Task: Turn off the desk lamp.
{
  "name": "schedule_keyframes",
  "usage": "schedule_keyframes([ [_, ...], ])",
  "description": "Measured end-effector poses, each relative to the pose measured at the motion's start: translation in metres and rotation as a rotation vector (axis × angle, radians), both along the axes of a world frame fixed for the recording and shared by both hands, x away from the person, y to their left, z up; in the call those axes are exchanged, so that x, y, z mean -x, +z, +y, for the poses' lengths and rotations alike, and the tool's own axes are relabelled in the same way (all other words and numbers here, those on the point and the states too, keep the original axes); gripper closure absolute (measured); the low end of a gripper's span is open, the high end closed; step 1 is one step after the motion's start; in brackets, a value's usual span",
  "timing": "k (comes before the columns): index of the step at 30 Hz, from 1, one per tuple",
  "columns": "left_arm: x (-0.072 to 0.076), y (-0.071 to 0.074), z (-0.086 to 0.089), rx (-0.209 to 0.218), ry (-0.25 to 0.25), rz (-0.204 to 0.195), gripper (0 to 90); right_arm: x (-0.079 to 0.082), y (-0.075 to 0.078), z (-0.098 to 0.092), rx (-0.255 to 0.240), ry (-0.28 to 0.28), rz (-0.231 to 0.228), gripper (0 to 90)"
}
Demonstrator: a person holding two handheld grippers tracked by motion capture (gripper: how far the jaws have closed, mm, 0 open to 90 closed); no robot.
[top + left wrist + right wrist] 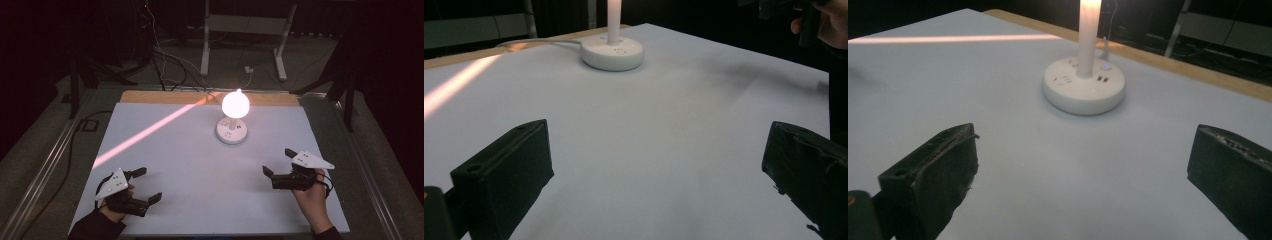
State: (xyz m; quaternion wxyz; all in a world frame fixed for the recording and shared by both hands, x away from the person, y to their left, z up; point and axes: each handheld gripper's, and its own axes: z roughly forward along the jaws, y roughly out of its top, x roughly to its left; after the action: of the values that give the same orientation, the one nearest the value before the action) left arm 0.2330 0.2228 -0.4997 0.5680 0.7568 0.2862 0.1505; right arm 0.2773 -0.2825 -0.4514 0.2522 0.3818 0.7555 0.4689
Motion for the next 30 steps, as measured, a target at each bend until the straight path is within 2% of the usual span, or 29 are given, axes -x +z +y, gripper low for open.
schedule_keyframes([
  [5,0.0,0.0,0.0,0.002,0.001,0.003,0.5,-0.008,0.009,0.0,-0.017,0.002,-0.005,0.0],
  [11,0.0,0.0,0.0,-0.004,-0.002,-0.001,0.5,-0.017,0.019,0.005,-0.003,0.01,0.001,0.0],
  [18,0.0,0.0,0.0,-0.005,-0.003,0.001,0.5,-0.031,0.027,0.006,-0.046,0.008,-0.016,0.0],
  [26,0.0,0.0,0.0,-0.006,-0.003,-0.003,0.5,-0.049,0.032,0.007,-0.09,0.005,-0.013,0.0],
  [30,0.0,0.0,0.0,-0.003,-0.001,-0.004,0.5,-0.056,0.034,0.012,-0.08,0.016,-0.015,0.0],
])
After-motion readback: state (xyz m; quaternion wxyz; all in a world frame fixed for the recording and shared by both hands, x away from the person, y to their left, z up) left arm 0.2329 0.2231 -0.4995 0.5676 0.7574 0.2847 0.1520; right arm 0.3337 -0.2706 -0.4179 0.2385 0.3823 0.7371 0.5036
